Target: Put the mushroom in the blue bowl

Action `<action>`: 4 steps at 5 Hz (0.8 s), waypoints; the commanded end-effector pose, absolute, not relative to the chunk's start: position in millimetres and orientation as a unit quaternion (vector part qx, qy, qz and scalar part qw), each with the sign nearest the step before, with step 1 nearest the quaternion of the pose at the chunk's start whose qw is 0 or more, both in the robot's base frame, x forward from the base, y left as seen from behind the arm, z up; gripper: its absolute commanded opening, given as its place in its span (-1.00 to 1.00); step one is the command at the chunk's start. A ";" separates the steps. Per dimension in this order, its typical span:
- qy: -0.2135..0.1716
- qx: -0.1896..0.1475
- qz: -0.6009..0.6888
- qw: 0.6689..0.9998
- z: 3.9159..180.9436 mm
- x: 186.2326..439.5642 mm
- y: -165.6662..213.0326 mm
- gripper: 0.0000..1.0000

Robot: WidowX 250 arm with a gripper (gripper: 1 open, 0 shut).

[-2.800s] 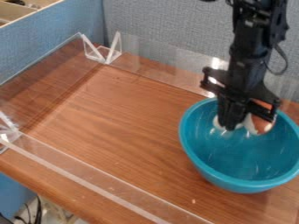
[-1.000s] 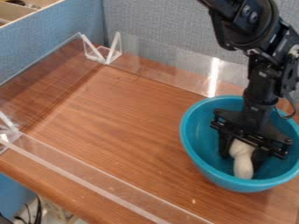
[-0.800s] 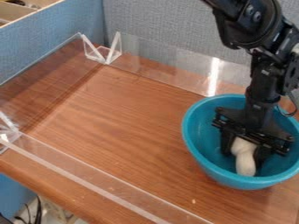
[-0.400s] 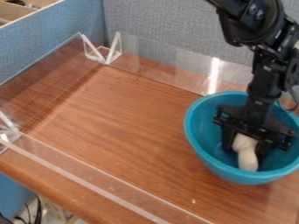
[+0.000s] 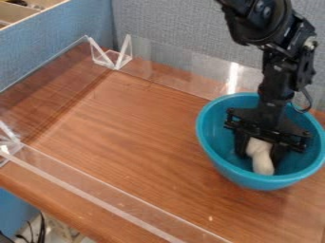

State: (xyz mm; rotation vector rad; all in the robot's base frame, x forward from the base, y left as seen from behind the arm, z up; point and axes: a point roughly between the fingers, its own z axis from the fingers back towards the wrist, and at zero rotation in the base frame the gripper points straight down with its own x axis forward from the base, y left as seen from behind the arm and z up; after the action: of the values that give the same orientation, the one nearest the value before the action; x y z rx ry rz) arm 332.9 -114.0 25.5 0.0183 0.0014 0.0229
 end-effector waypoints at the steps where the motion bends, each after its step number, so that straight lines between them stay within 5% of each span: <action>1: -0.011 0.009 0.019 1.000 30.9 327.9 -100.2 -1.00; 4: -0.014 0.004 -0.023 1.000 45.0 341.1 -84.8 -1.00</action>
State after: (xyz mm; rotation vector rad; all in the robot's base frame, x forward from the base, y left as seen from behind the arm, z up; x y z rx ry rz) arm 330.9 -90.2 29.7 0.0172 0.0210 -0.0611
